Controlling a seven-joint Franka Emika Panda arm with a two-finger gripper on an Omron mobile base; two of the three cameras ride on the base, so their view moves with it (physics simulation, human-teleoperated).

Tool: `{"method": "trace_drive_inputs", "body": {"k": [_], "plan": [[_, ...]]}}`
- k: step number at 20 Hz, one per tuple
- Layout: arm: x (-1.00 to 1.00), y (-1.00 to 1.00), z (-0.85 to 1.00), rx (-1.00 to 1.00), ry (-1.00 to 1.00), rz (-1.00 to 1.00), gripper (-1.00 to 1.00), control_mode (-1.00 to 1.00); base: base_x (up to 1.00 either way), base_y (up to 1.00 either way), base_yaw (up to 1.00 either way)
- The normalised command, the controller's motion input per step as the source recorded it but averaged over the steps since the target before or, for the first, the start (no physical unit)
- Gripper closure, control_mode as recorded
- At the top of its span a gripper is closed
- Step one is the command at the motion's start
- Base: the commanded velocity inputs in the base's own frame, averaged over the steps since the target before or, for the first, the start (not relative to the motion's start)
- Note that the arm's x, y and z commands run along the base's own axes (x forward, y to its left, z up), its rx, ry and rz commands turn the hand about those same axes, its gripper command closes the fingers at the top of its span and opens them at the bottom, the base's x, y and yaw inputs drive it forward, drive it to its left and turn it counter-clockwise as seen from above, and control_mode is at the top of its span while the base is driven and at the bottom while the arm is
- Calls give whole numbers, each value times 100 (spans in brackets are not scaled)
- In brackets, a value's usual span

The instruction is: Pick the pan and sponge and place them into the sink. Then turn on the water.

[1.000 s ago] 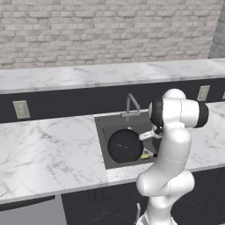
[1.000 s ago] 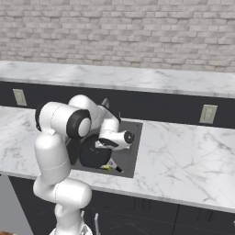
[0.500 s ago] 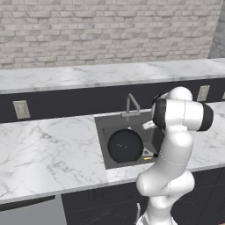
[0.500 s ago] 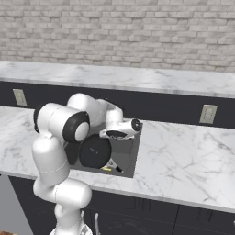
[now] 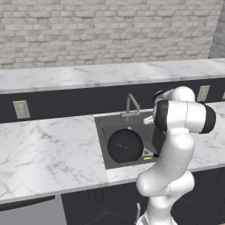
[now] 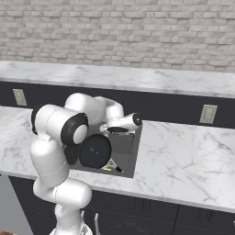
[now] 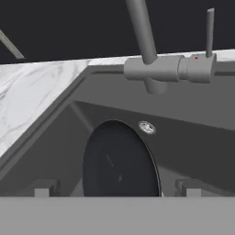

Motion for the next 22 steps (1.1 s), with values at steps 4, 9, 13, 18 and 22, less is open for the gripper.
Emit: {"method": "trace_drive_inputs", "body": {"k": [4, 9, 13, 18, 22], "plan": [[13, -6, 34, 3, 0, 0, -100, -100, 0, 0, 0], [18, -3, 31, 1, 0, 0, -100, -100, 0, 0, 0], [24, 0, 19, 2, 0, 0, -100, -100, 0, 0, 0], [28, 0, 5, 3, 0, 2, -100, -100, 0, 0, 0], [32, 0, 0, 1, 0, 4, -100, -100, 0, 0, 0]]}}
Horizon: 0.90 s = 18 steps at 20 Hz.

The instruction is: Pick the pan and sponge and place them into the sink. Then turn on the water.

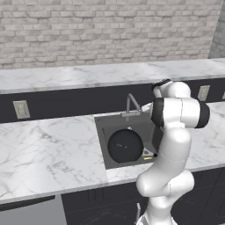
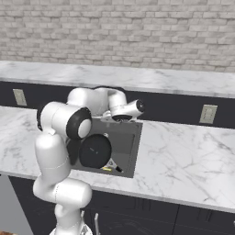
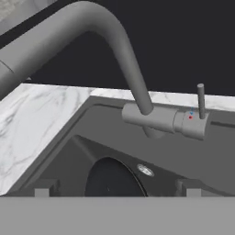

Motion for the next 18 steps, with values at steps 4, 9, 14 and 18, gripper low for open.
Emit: {"method": "trace_drive_inputs", "body": {"k": [4, 9, 14, 18], "plan": [[36, -2, 0, 0, 0, 5, -100, -100, 0, 0, 0], [34, -3, -1, 0, 0, 6, -100, -100, 0, 0, 0], [12, -3, -23, 0, -3, 8, -100, -100, 0, 0, 0], [0, -1, -39, -3, -13, 9, -100, -100, 0, 0, 0]]}}
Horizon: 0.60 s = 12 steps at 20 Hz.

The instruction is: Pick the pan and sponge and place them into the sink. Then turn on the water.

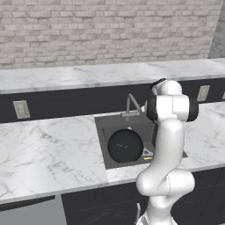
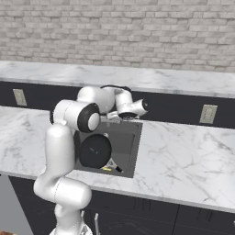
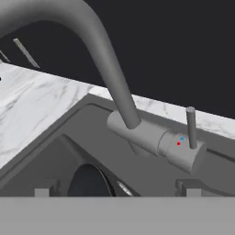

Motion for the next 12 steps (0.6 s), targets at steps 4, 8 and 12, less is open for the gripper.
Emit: {"method": "trace_drive_inputs", "body": {"k": [4, 8, 12], "plan": [[0, 0, -28, -3, -23, 7, -100, -100, 0, 0, 0], [2, -1, -6, 0, -20, 4, -100, -100, 0, 0, 0], [18, 0, 0, 1, -13, 0, -100, -100, 0, 0, 0]]}}
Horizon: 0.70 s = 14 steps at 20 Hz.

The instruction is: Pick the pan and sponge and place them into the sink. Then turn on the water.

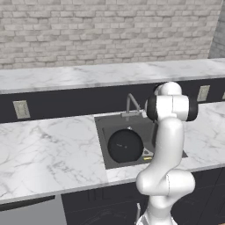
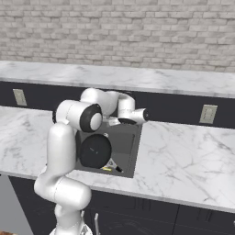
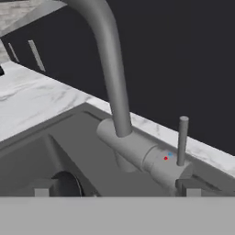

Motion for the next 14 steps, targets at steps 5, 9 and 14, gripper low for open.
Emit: {"method": "trace_drive_inputs", "body": {"k": [5, 9, 14], "plan": [[24, 0, 0, 4, -10, 0, -100, -100, 0, 0, 0], [25, 0, 0, 5, -8, 0, -100, -100, 0, 0, 0], [30, -5, 0, 5, -6, 0, -100, -100, 0, 0, 0]]}}
